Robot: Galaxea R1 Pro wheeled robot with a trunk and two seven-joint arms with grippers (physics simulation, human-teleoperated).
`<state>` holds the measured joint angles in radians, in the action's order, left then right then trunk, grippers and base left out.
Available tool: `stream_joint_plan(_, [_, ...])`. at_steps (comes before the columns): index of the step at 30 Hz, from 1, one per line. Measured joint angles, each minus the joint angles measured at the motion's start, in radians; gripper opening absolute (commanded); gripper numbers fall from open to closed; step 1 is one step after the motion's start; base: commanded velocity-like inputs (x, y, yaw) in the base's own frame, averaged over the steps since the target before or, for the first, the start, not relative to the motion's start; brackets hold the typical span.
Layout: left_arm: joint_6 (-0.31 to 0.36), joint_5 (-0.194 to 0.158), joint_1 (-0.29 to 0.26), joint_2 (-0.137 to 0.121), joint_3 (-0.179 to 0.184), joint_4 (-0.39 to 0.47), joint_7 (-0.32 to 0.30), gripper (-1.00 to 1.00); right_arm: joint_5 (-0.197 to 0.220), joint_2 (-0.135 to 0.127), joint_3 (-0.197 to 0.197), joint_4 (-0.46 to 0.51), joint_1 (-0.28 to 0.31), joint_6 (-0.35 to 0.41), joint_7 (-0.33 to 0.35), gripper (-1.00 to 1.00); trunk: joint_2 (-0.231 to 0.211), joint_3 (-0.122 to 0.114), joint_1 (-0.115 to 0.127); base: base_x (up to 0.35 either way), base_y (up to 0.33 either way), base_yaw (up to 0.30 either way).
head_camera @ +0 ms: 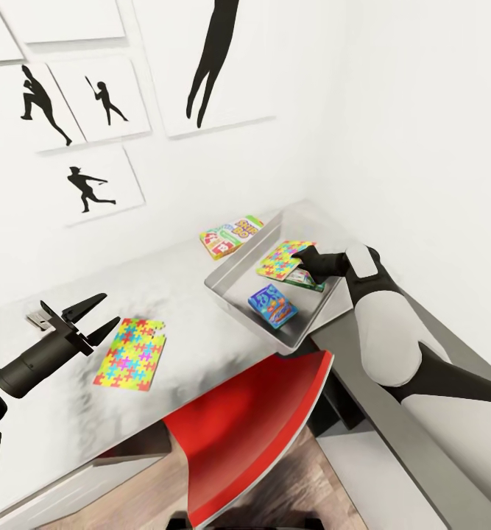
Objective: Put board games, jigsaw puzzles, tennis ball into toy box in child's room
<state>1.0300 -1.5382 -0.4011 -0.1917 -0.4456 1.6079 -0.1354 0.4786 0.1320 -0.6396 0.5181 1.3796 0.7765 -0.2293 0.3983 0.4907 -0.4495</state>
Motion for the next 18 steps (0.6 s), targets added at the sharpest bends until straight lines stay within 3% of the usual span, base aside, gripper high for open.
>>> stream_joint_plan(18, [0.001, 0.000, 0.000, 0.000, 0.000, 0.000, 0.000, 1.00, 0.000, 0.000, 0.000, 0.000, 0.002, -0.003, 0.004, -1.00, 0.000, 0.002, 0.000, 0.000, 0.000, 0.000])
